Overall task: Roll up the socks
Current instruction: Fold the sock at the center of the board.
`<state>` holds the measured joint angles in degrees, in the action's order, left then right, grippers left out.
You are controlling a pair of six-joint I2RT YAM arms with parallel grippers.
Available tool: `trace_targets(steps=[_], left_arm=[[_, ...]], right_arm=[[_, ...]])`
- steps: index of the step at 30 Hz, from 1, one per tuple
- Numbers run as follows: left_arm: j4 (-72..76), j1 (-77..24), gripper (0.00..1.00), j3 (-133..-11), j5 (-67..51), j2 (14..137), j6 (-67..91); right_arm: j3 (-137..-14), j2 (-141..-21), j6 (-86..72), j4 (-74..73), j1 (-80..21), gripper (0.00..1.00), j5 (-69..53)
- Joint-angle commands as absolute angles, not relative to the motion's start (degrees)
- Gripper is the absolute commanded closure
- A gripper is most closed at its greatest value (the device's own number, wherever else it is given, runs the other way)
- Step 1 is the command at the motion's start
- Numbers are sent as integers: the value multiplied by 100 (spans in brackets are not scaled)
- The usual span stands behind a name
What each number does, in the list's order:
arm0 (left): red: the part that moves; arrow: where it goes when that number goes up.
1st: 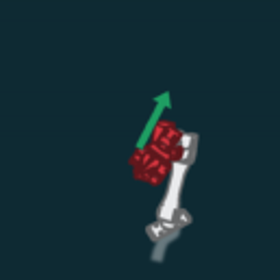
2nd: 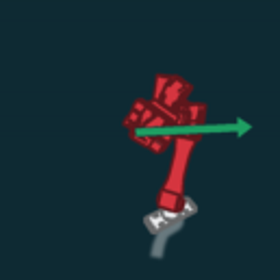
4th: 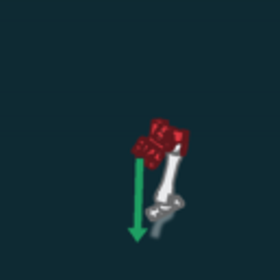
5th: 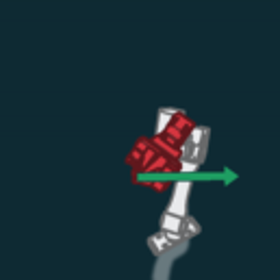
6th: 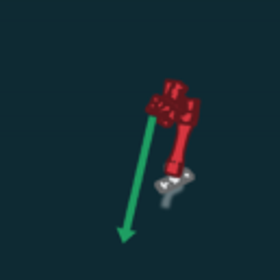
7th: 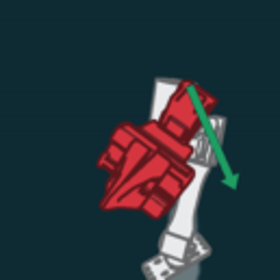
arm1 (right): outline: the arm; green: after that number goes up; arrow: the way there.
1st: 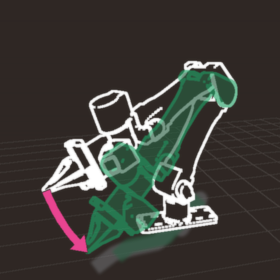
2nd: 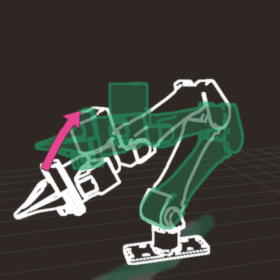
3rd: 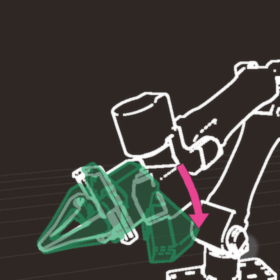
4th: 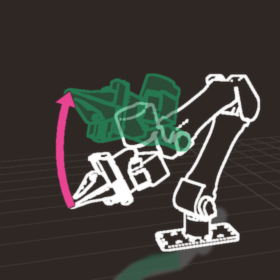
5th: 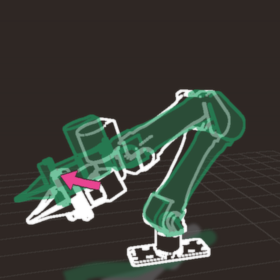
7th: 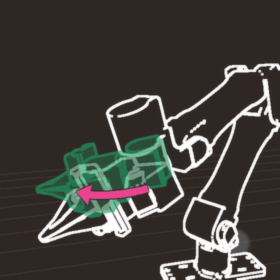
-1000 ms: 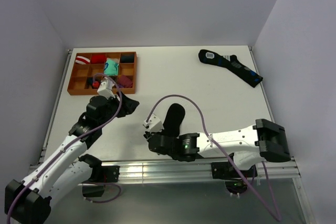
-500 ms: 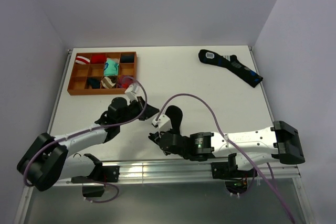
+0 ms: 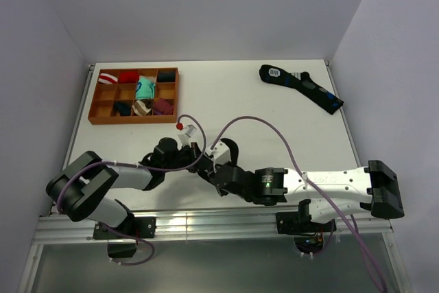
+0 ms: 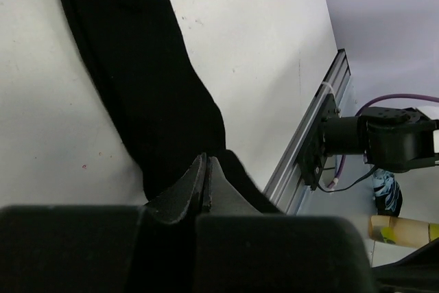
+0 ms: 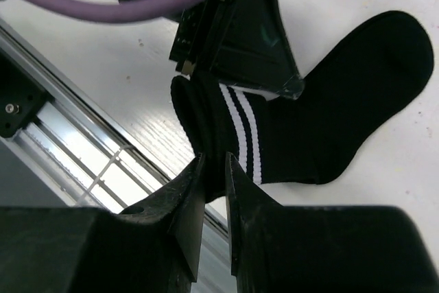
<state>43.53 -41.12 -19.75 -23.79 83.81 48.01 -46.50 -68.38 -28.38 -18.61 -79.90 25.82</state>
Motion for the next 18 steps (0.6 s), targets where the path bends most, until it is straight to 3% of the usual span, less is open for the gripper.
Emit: trace_targets(steps=[1,11,18], left_arm=[[4861,-4131,100,-2153,-2663,8560,4773],[4834,-4148,100,-2443,-2760,9132,4667],[4589,-4157,99,-2408,-2225,9071,4702]], right_arm=[[-4825,-6574,-2602,-1890,-7858,77,2576],[-4922,-6346,-2312,-1785,-7217,77,2136],[-4922,-6328,-2145,-1670,-6584,77,1776]])
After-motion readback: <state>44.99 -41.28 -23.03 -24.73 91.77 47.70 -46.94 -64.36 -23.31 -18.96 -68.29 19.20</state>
